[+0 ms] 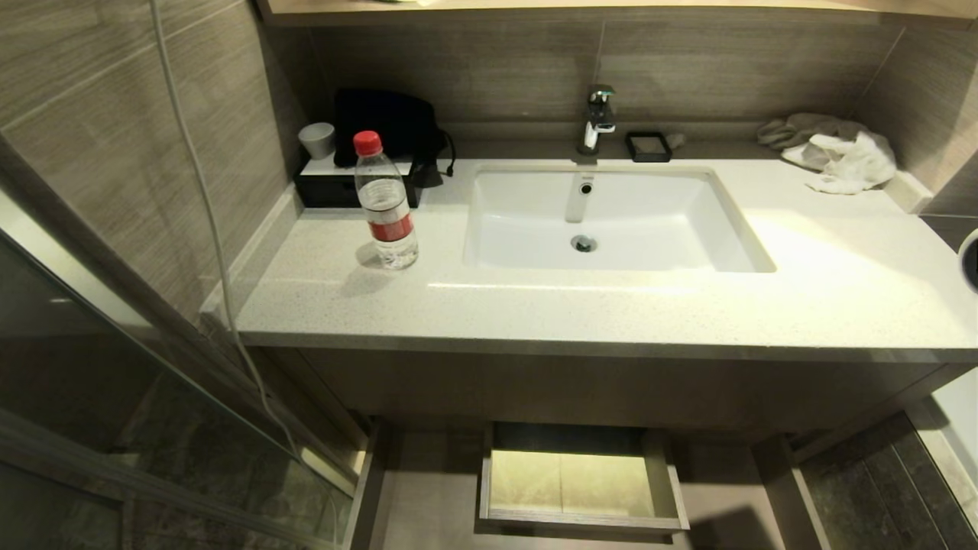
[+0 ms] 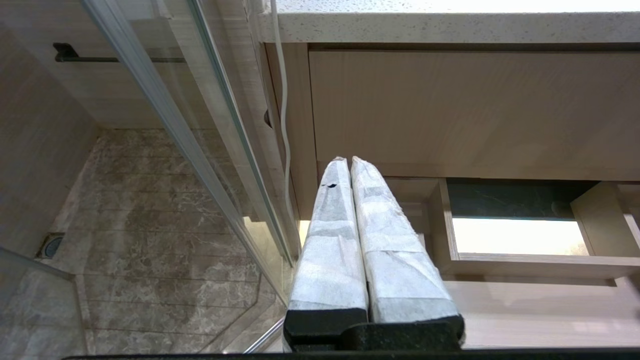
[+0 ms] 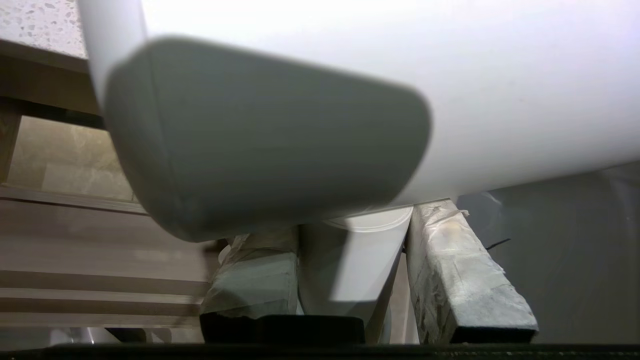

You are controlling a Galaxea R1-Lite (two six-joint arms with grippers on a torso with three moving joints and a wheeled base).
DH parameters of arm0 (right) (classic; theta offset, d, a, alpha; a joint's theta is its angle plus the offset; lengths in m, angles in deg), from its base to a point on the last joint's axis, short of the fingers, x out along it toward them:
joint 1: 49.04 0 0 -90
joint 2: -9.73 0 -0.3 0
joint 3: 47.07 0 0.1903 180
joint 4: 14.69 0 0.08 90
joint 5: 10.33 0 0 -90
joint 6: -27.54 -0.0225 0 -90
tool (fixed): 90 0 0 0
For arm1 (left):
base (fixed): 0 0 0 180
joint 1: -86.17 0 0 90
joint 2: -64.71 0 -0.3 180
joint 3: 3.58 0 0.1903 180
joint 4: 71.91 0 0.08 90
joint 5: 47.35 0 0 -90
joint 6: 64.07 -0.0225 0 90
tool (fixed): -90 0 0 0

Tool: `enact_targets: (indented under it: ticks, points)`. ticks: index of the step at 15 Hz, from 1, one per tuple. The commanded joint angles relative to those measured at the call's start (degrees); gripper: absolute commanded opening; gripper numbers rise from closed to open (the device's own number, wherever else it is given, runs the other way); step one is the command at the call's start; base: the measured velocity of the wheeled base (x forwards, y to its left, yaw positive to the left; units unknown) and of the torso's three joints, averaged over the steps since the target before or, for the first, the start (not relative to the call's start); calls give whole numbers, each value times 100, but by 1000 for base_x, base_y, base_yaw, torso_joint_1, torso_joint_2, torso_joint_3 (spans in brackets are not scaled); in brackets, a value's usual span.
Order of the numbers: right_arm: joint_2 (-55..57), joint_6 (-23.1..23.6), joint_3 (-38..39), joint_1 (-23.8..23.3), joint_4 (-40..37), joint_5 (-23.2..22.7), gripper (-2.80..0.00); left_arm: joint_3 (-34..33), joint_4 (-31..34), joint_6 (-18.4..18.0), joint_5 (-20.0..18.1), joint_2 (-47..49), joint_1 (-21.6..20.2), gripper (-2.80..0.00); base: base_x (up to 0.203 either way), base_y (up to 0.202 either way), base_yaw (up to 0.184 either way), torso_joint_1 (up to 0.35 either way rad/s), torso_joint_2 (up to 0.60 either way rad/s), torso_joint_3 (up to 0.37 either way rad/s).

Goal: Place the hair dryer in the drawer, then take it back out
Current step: Put it into the drawer

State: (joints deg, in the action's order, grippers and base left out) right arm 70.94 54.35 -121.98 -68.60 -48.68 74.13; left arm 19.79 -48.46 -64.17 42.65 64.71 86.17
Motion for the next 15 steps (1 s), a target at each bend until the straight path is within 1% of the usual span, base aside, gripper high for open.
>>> enact_targets:
  ticks: [1, 5, 7, 10, 15]
  points:
    - [-12, 16, 65, 14, 8, 0, -280, 0, 0, 1, 0, 0, 0, -280, 0, 0, 0, 0, 0, 0]
    - [2, 23, 123, 55, 135, -9, -280, 0, 0, 1, 0, 0, 0, -280, 0, 0, 0, 0, 0, 0]
    - [-4, 104, 136, 59, 140, 0, -280, 0, -1, 1, 0, 0, 0, -280, 0, 0, 0, -133, 71, -85]
    - [5, 104, 147, 67, 140, 0, -280, 0, -5, 1, 0, 0, 0, -280, 0, 0, 0, -185, 66, -96]
    - [-83, 51, 250, 58, 96, 17, -280, 0, 0, 1, 0, 0, 0, -280, 0, 0, 0, -19, 9, -10]
